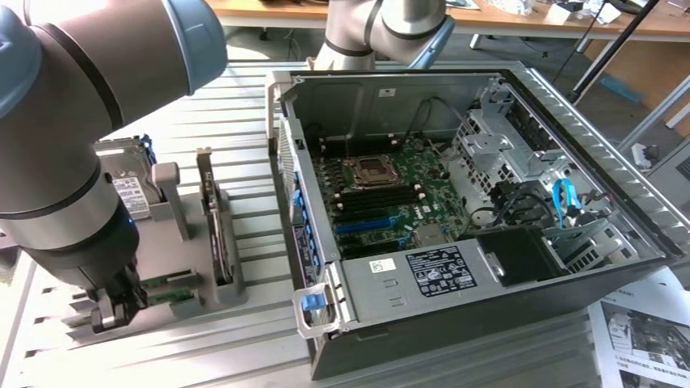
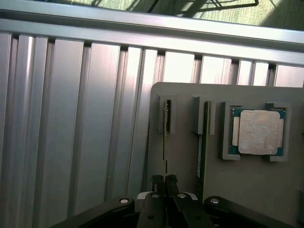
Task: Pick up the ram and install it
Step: 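Pick up the ram and move it above insertion slot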
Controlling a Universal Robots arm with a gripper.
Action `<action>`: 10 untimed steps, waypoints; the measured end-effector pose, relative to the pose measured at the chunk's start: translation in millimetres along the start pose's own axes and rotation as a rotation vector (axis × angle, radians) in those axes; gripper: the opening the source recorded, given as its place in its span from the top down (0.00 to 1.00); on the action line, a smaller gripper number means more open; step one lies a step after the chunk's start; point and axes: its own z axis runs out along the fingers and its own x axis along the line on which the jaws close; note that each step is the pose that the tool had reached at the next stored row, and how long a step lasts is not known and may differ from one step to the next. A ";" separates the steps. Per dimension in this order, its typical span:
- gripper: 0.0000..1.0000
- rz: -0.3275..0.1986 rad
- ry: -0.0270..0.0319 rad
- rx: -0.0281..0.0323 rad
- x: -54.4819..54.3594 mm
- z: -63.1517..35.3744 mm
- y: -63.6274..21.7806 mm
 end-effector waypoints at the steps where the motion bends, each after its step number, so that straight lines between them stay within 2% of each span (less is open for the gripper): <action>1: 0.87 0.000 0.0000 0.0000 0.0 -1.6 0.0; 10: 0.87 0.000 0.0000 0.0001 0.2 -12.3 -0.1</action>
